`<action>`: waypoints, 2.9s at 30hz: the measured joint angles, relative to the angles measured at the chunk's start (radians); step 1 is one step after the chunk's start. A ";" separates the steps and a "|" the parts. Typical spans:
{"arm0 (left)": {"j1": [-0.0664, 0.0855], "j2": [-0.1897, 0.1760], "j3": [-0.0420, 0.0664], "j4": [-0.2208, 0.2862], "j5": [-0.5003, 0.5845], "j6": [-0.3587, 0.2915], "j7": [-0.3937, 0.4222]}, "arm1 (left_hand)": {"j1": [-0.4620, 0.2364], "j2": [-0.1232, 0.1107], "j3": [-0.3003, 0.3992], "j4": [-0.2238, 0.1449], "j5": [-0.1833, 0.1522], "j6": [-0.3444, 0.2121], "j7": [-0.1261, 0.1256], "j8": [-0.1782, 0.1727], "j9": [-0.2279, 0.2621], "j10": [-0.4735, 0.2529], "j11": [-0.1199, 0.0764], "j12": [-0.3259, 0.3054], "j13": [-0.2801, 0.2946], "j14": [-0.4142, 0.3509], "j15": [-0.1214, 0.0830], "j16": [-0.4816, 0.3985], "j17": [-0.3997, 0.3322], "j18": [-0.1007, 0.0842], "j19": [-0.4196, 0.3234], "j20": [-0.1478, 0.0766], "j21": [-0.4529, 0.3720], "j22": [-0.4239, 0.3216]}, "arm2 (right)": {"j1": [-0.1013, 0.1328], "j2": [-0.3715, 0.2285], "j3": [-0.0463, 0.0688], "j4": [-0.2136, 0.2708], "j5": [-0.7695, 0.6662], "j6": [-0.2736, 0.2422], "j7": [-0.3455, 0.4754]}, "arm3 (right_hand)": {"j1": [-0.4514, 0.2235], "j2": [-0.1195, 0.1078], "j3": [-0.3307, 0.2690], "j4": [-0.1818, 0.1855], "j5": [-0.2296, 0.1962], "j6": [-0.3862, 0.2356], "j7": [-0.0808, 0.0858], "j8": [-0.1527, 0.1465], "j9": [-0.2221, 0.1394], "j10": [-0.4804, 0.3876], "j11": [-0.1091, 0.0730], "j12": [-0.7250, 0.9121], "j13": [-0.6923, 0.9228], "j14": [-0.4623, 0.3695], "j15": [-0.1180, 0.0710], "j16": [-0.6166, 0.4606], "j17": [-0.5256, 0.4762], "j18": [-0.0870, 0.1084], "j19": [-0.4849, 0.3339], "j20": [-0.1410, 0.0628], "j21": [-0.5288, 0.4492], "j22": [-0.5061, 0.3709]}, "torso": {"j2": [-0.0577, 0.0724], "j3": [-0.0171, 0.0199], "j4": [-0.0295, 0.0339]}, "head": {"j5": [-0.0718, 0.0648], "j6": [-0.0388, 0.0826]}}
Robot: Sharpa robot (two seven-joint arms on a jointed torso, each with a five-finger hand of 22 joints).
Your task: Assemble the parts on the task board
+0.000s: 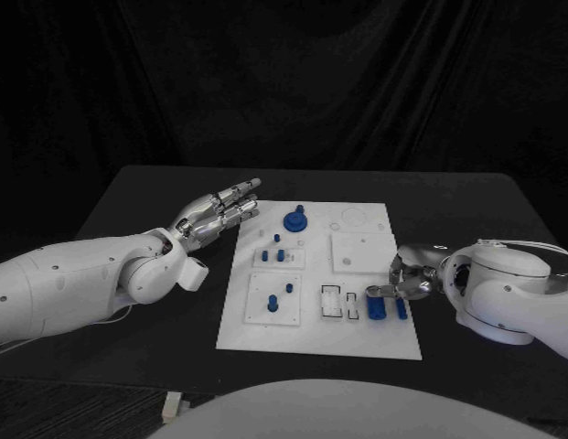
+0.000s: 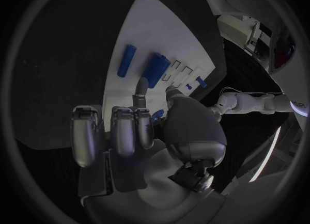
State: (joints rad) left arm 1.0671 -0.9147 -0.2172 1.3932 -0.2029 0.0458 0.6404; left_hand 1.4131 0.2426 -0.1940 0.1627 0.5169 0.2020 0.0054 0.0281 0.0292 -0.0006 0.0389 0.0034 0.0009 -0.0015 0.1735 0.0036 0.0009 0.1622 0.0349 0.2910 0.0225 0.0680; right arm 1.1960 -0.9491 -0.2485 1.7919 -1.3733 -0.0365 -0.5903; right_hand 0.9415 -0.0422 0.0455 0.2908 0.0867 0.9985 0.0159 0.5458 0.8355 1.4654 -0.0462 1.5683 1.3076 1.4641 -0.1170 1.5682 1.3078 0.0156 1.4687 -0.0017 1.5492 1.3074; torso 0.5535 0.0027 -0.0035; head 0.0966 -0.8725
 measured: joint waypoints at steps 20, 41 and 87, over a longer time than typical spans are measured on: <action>-0.001 0.002 0.000 -0.001 0.000 0.000 0.000 | 0.000 0.000 0.000 0.000 0.000 0.000 0.000 0.000 0.000 0.000 0.000 0.000 0.000 0.000 0.000 0.000 0.000 0.000 0.000 0.000 0.000 0.000 | -0.019 0.054 0.000 -0.038 -0.006 0.061 -0.061 | -0.035 -0.009 -0.007 0.001 -0.027 0.014 0.000 -0.072 -0.027 0.000 0.000 0.000 0.000 0.000 0.000 0.000 0.000 0.000 -0.004 -0.004 0.000 0.000 | -0.001 0.0000 -0.0004 | 0.001 0.000; -0.002 0.002 0.000 -0.001 0.000 0.001 -0.001 | 0.000 0.000 0.003 -0.003 0.000 0.000 0.000 0.000 0.000 0.000 0.000 0.000 0.001 0.000 0.000 0.000 0.001 0.000 0.000 0.000 0.000 0.000 | -0.026 0.098 0.005 -0.068 0.003 0.062 -0.057 | 0.180 -0.015 0.039 -0.094 0.315 0.025 0.024 -0.237 -0.092 0.000 0.011 0.000 0.000 0.001 0.005 0.000 0.000 0.000 -0.004 -0.004 -0.025 0.001 | -0.001 0.0000 -0.0004 | 0.004 0.000; -0.003 -0.001 0.000 -0.001 0.000 0.005 -0.002 | 0.004 0.004 0.005 -0.005 0.000 0.000 0.000 0.000 0.000 0.003 0.003 0.000 0.000 0.004 0.004 0.000 0.001 0.000 0.000 0.000 0.000 0.000 | -0.027 0.084 0.000 -0.036 0.455 -0.200 -0.047 | 0.204 -0.026 0.038 -0.096 0.627 0.002 0.031 -0.245 -0.094 -0.001 0.022 0.000 0.000 0.000 0.021 -0.008 0.000 0.000 -0.004 0.004 -0.027 0.000 | 0.000 -0.0001 0.0002 | 0.010 0.000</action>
State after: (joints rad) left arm 1.0641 -0.9157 -0.2172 1.3925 -0.2029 0.0505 0.6380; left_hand 1.4171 0.2465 -0.1885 0.1572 0.5169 0.2020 0.0054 0.0281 0.0291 0.0021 0.0415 0.0034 0.0013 0.0022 0.1770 0.0036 0.0016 0.1623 0.0349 0.2910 0.0225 0.0680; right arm 1.1688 -0.8650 -0.2481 1.7556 -0.9180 -0.2365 -0.6375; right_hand 1.1458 -0.0686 0.0838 0.1951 0.7142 1.0002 0.0464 0.3010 0.7419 1.4648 -0.0245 1.5682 1.3076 1.4637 -0.0962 1.5604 1.3075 0.0157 1.4650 0.0020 1.5225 1.3075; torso 0.5530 0.0026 -0.0033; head 0.1067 -0.8725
